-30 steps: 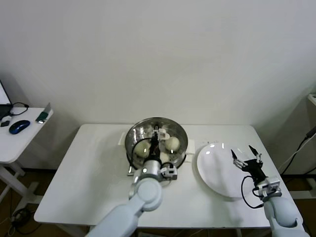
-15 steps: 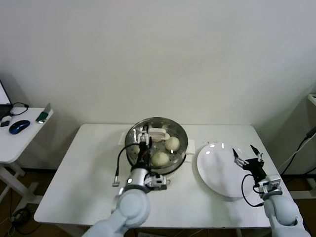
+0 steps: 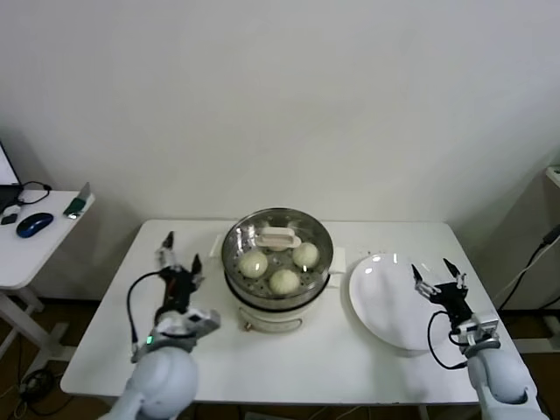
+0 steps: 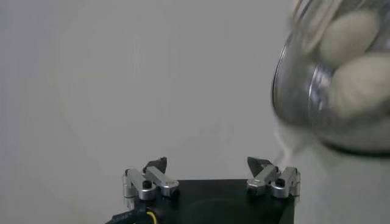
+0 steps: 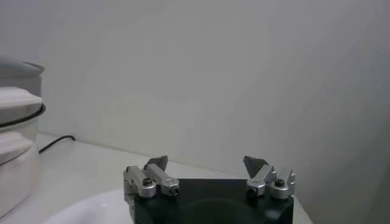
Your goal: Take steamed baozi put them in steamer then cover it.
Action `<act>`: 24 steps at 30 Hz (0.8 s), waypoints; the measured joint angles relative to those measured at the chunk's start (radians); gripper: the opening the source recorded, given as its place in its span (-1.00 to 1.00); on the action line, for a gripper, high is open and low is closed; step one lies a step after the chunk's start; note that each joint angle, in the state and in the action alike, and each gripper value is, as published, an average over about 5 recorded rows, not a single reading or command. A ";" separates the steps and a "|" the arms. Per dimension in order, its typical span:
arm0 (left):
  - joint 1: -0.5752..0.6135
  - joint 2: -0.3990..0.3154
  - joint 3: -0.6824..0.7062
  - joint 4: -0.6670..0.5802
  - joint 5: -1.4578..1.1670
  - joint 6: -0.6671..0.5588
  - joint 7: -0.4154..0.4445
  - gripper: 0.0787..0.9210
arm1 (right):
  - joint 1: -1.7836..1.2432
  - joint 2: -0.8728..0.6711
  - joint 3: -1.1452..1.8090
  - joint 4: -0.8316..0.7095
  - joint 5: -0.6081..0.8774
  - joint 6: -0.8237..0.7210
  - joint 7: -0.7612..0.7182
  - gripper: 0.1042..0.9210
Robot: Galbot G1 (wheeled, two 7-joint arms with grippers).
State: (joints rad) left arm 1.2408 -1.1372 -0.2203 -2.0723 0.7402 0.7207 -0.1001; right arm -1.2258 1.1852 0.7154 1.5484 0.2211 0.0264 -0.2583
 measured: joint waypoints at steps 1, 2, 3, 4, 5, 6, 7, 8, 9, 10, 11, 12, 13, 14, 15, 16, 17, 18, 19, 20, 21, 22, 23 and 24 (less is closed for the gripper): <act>0.017 -0.004 -0.036 0.006 -0.051 -0.014 -0.010 0.77 | -0.003 0.002 0.001 0.002 0.000 0.001 -0.002 0.76; 0.034 -0.009 -0.070 0.015 -0.103 -0.034 -0.019 0.77 | -0.007 0.004 0.003 0.005 0.001 0.003 -0.005 0.76; 0.049 -0.014 -0.103 0.026 -0.155 -0.059 -0.026 0.77 | -0.011 0.006 0.004 0.008 0.002 0.005 -0.008 0.76; 0.064 -0.020 -0.135 0.037 -0.206 -0.090 -0.032 0.77 | -0.014 0.009 0.005 0.010 0.004 0.008 -0.011 0.76; 0.078 -0.027 -0.165 0.051 -0.258 -0.127 -0.036 0.77 | -0.018 0.012 0.006 0.014 0.007 0.011 -0.013 0.76; 0.091 -0.035 -0.193 0.064 -0.307 -0.168 -0.038 0.77 | -0.022 0.015 0.007 0.017 0.011 0.015 -0.015 0.76; 0.104 -0.043 -0.219 0.077 -0.356 -0.215 -0.040 0.77 | -0.026 0.018 0.008 0.021 0.015 0.018 -0.017 0.76; 0.117 -0.051 -0.243 0.091 -0.402 -0.265 -0.042 0.77 | -0.030 0.021 0.010 0.024 0.020 0.022 -0.018 0.76; 0.128 -0.060 -0.265 0.105 -0.443 -0.315 -0.042 0.77 | -0.034 0.023 0.011 0.028 0.026 0.025 -0.020 0.76; 0.140 -0.069 -0.284 0.118 -0.482 -0.366 -0.043 0.77 | -0.038 0.025 0.012 0.031 0.031 0.029 -0.022 0.76; 0.151 -0.078 -0.300 0.132 -0.518 -0.415 -0.043 0.77 | -0.042 0.026 0.013 0.035 0.037 0.032 -0.025 0.76; 0.160 -0.086 -0.316 0.145 -0.551 -0.462 -0.042 0.77 | -0.045 0.028 0.013 0.037 0.043 0.035 -0.027 0.76; 0.168 -0.094 -0.329 0.157 -0.580 -0.505 -0.042 0.77 | -0.048 0.029 0.013 0.039 0.048 0.037 -0.029 0.76; 0.175 -0.101 -0.342 0.169 -0.607 -0.546 -0.041 0.77 | -0.051 0.031 0.013 0.041 0.052 0.039 -0.032 0.76; 0.181 -0.106 -0.353 0.180 -0.631 -0.583 -0.040 0.77 | -0.054 0.032 0.012 0.042 0.056 0.041 -0.033 0.76; 0.187 -0.111 -0.363 0.189 -0.653 -0.617 -0.039 0.77 | -0.056 0.034 0.012 0.043 0.059 0.043 -0.034 0.76; 0.192 -0.115 -0.372 0.198 -0.672 -0.647 -0.039 0.77 | -0.058 0.036 0.012 0.045 0.062 0.046 -0.036 0.76; 0.198 -0.118 -0.380 0.206 -0.690 -0.674 -0.038 0.77 | -0.061 0.038 0.012 0.047 0.065 0.047 -0.037 0.76; 0.203 -0.121 -0.388 0.213 -0.706 -0.699 -0.037 0.77 | -0.064 0.040 0.012 0.049 0.067 0.049 -0.038 0.76; 0.208 -0.124 -0.395 0.220 -0.720 -0.721 -0.036 0.77 | -0.067 0.042 0.013 0.051 0.069 0.051 -0.040 0.76; 0.212 -0.127 -0.401 0.226 -0.732 -0.742 -0.034 0.77 | -0.069 0.043 0.015 0.052 0.070 0.053 -0.042 0.76; 0.217 -0.130 -0.407 0.232 -0.743 -0.761 -0.032 0.77 | -0.071 0.045 0.016 0.053 0.072 0.055 -0.043 0.76; 0.221 -0.132 -0.413 0.238 -0.752 -0.778 -0.030 0.77 | -0.073 0.046 0.018 0.053 0.073 0.056 -0.044 0.76; 0.223 -0.134 -0.416 0.241 -0.757 -0.787 -0.029 0.77 | -0.074 0.047 0.019 0.053 0.073 0.057 -0.045 0.76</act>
State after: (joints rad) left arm 1.4637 -1.2709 -0.6361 -1.8308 -0.0170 -0.0667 -0.1291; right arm -1.2995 1.2322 0.7348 1.6013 0.2944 0.0837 -0.3033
